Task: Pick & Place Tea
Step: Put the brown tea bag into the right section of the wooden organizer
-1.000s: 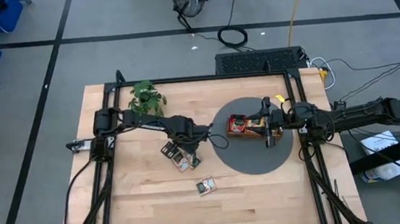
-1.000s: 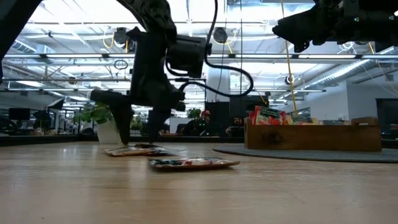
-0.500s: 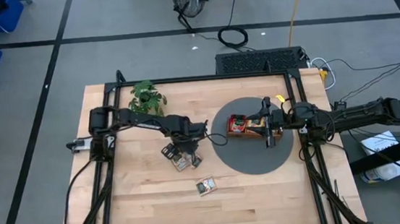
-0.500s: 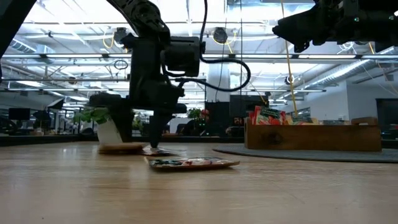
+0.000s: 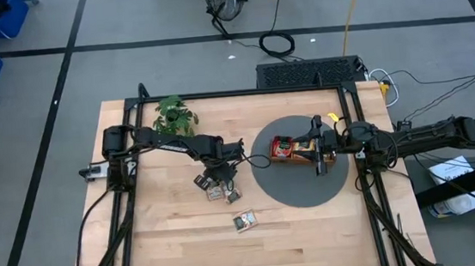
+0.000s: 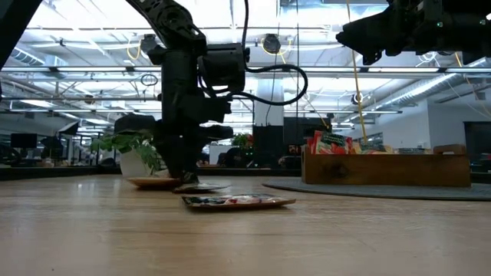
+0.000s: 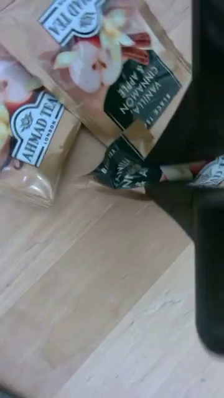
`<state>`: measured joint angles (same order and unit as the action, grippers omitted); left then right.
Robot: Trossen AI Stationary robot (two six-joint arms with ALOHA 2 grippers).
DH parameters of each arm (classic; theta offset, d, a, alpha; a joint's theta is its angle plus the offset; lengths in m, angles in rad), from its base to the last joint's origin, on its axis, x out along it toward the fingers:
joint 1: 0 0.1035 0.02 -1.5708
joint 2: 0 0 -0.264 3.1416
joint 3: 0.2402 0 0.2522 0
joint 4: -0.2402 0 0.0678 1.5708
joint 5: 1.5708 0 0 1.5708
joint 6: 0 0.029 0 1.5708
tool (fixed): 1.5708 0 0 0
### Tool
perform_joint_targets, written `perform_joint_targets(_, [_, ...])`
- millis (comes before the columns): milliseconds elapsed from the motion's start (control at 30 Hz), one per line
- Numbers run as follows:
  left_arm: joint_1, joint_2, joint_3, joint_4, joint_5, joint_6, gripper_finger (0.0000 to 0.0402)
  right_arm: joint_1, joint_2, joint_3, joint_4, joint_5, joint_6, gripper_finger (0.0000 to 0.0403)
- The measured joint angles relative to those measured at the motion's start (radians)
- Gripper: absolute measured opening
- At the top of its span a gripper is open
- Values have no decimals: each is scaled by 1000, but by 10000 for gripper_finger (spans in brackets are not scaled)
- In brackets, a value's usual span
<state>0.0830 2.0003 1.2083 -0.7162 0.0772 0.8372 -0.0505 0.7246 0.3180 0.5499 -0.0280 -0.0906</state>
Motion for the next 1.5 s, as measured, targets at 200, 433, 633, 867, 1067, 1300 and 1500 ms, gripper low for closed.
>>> perform_joint_targets(200, [-1, -14, -2, 22, -15, -71, 11, 0, 0, 0, 0, 0, 0, 141])
perform_joint_targets(433, [-54, -182, -17, 124, -342, -238, 5, 0, 0, 0, -5, 0, 6, 141])
perform_joint_targets(633, [-138, -313, -14, 345, -583, -298, 4, 0, 2, 0, 5, 5, 27, 141])
perform_joint_targets(867, [-190, -263, -40, 839, -758, -25, 4, 0, 101, 0, 123, 135, 77, 141])
perform_joint_targets(1067, [-182, -147, -43, 1094, -900, 190, 4, 0, 240, 0, 218, 132, 112, 141])
perform_joint_targets(1300, [-199, -34, -43, 1361, -936, 515, 5, -1, 342, 0, 301, 132, 107, 144])
perform_joint_targets(1500, [-213, -34, -40, 1453, -1005, 630, 4, -17, 373, 0, 300, 131, 131, 195])
